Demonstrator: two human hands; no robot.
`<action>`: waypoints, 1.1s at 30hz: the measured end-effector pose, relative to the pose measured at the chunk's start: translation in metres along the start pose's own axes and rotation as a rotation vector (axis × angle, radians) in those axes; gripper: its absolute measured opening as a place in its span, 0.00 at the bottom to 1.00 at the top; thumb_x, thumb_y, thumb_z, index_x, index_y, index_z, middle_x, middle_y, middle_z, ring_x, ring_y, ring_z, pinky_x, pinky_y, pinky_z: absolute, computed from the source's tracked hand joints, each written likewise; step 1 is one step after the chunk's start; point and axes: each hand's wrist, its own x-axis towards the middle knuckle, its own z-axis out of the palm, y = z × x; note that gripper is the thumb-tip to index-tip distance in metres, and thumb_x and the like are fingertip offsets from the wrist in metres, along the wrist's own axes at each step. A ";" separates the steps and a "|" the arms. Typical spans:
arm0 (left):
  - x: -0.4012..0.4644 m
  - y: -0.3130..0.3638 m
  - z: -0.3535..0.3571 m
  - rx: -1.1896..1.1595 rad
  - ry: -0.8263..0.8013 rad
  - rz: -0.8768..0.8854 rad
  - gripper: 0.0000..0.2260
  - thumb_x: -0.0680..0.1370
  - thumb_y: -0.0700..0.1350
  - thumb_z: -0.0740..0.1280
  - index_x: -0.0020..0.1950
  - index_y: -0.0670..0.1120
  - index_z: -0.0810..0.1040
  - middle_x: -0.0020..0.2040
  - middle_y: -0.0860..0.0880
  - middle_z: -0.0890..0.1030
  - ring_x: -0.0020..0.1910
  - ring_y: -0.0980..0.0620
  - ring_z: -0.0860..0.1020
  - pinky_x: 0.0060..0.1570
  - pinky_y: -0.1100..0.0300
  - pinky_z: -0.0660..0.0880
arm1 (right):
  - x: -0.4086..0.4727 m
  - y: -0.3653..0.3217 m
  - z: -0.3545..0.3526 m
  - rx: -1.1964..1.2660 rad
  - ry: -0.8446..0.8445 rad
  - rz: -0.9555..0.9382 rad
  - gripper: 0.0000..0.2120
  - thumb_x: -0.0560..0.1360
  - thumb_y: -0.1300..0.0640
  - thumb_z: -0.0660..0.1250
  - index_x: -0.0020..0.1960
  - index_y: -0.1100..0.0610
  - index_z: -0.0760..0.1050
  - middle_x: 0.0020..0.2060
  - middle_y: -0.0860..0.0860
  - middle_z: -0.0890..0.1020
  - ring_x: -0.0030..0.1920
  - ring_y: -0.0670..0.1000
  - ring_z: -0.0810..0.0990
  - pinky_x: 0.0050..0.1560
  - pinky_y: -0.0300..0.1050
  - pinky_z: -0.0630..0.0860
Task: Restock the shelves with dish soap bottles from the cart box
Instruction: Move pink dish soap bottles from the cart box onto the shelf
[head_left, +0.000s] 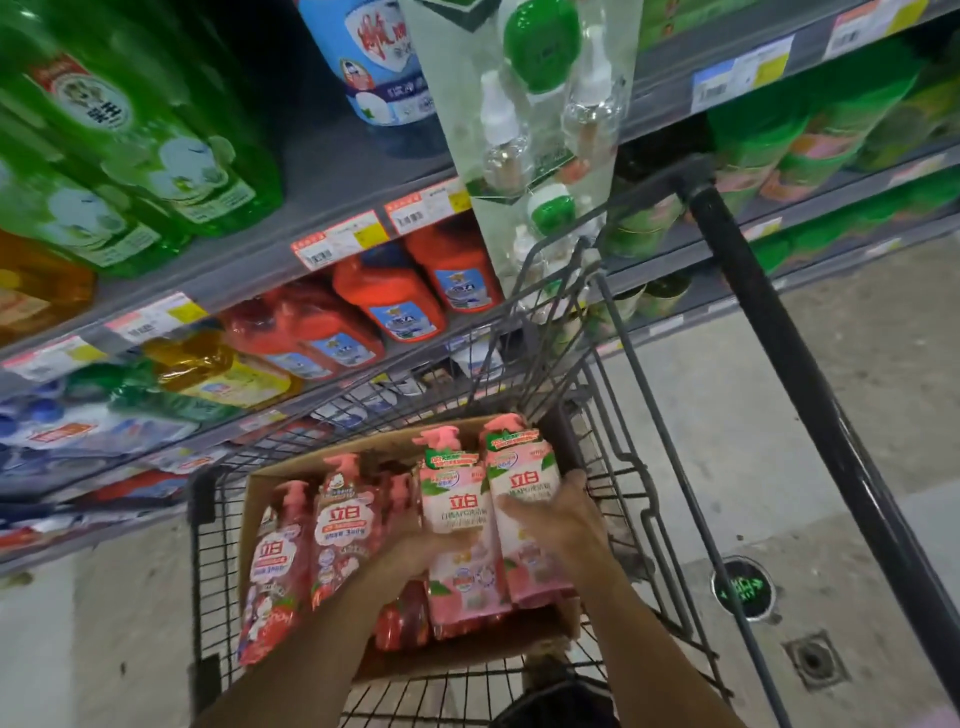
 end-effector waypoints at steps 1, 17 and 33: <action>-0.002 -0.002 0.001 -0.036 0.004 0.009 0.16 0.68 0.46 0.80 0.51 0.54 0.79 0.54 0.52 0.85 0.51 0.54 0.83 0.56 0.53 0.79 | 0.000 0.004 0.000 0.030 0.001 -0.018 0.51 0.56 0.30 0.75 0.68 0.52 0.59 0.46 0.47 0.82 0.51 0.53 0.82 0.52 0.56 0.81; -0.071 -0.077 -0.050 -0.429 0.017 0.292 0.37 0.60 0.43 0.83 0.66 0.48 0.73 0.57 0.45 0.84 0.56 0.45 0.83 0.57 0.45 0.78 | -0.069 0.015 0.035 0.349 -0.112 -0.310 0.46 0.49 0.36 0.83 0.63 0.44 0.71 0.47 0.40 0.86 0.47 0.43 0.86 0.48 0.50 0.84; -0.236 -0.293 -0.173 -0.739 0.480 0.684 0.24 0.63 0.34 0.79 0.57 0.45 0.79 0.47 0.50 0.87 0.43 0.57 0.84 0.38 0.64 0.80 | -0.309 -0.023 0.199 0.193 -0.153 -0.815 0.29 0.57 0.56 0.86 0.52 0.50 0.75 0.41 0.45 0.87 0.39 0.41 0.85 0.40 0.41 0.82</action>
